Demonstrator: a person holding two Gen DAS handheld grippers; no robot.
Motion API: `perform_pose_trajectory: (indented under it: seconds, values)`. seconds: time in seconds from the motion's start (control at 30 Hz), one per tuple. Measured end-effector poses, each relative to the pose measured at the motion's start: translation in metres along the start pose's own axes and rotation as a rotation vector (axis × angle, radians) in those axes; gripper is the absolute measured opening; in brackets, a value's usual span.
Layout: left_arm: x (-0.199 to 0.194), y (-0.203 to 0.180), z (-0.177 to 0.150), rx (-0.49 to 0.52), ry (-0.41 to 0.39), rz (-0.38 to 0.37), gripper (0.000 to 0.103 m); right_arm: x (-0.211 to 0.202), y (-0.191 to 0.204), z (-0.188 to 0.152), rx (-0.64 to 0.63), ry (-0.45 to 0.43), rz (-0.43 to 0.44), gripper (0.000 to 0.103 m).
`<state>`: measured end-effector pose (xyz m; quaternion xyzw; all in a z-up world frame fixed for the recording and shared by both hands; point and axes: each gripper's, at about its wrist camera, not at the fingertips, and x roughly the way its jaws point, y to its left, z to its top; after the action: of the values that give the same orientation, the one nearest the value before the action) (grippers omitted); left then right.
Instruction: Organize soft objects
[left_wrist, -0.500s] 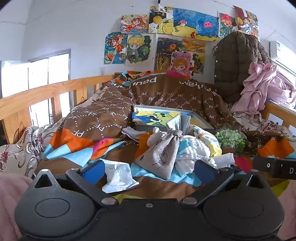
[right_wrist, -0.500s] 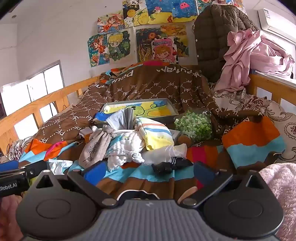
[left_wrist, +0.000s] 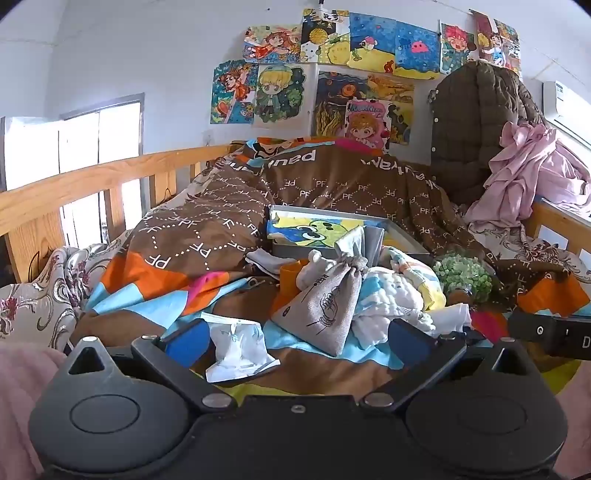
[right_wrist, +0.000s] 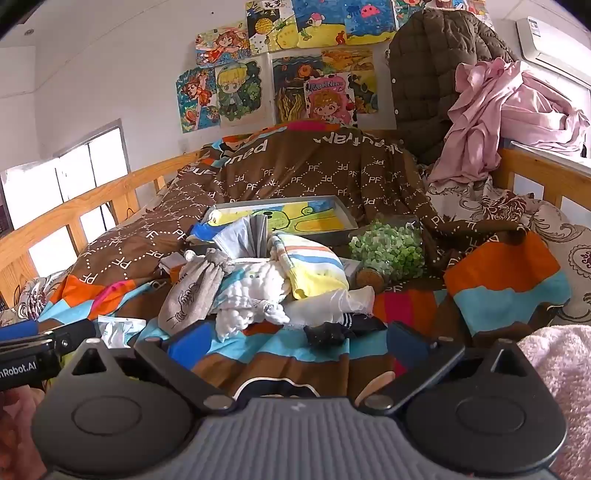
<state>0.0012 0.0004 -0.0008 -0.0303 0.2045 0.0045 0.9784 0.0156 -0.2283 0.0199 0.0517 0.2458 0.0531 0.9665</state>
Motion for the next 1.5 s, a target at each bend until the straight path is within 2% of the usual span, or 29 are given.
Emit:
perform_pose_trajectory:
  seconds: [1.5]
  values:
    - [0.0037, 0.0022, 0.0002, 0.002, 0.008, 0.003, 0.102, 0.0009, 0.0018, -0.0003, -0.001, 0.001, 0.002, 0.103]
